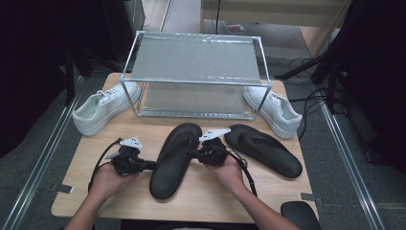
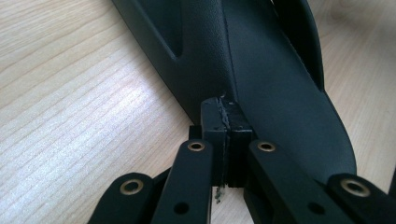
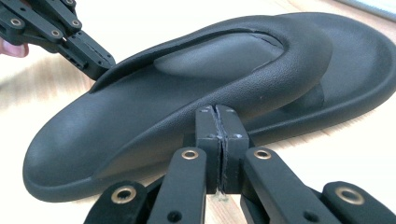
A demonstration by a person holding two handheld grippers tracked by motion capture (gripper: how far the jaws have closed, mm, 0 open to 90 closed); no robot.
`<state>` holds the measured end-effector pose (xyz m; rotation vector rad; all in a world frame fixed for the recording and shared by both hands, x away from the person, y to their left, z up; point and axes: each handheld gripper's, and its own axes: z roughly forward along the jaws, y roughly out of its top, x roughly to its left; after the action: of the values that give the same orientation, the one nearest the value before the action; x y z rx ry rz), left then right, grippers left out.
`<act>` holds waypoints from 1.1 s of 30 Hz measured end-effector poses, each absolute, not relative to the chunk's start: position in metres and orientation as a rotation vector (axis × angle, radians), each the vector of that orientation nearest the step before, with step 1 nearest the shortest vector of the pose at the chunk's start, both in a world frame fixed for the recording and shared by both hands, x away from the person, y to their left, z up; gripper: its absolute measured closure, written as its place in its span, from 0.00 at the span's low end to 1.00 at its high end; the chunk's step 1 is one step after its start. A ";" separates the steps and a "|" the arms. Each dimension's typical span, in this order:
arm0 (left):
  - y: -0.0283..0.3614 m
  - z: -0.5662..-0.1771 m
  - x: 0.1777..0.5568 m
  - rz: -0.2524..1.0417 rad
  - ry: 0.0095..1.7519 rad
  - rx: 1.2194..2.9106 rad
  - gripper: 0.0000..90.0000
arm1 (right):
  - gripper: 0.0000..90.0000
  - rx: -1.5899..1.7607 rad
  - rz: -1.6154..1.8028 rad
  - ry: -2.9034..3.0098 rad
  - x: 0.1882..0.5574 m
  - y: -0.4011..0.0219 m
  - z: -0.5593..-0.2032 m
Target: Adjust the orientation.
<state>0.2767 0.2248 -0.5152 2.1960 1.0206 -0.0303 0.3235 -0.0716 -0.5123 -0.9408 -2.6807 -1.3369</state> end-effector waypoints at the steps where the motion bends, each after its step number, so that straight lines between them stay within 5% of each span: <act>1: 0.224 -0.515 0.276 -0.027 1.024 2.197 1.00 | 1.00 -0.939 -1.336 -2.681 0.324 -0.072 -0.512; 16: 0.194 -0.515 0.274 -0.066 0.990 2.212 1.00 | 1.00 -1.027 -1.319 -2.689 0.336 -0.087 -0.509; 28: 0.204 -0.508 0.282 -0.053 0.968 2.145 0.54 | 0.73 -0.948 -1.355 -2.706 0.329 -0.109 -0.494; 33: 0.202 -0.507 0.283 -0.042 0.955 2.164 0.47 | 0.63 -0.917 -1.356 -2.720 0.327 -0.126 -0.492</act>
<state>0.2835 0.2021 -0.5071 2.1636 0.9547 -0.0417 0.3266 -0.1258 -0.4925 -0.9169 -2.7200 -1.3561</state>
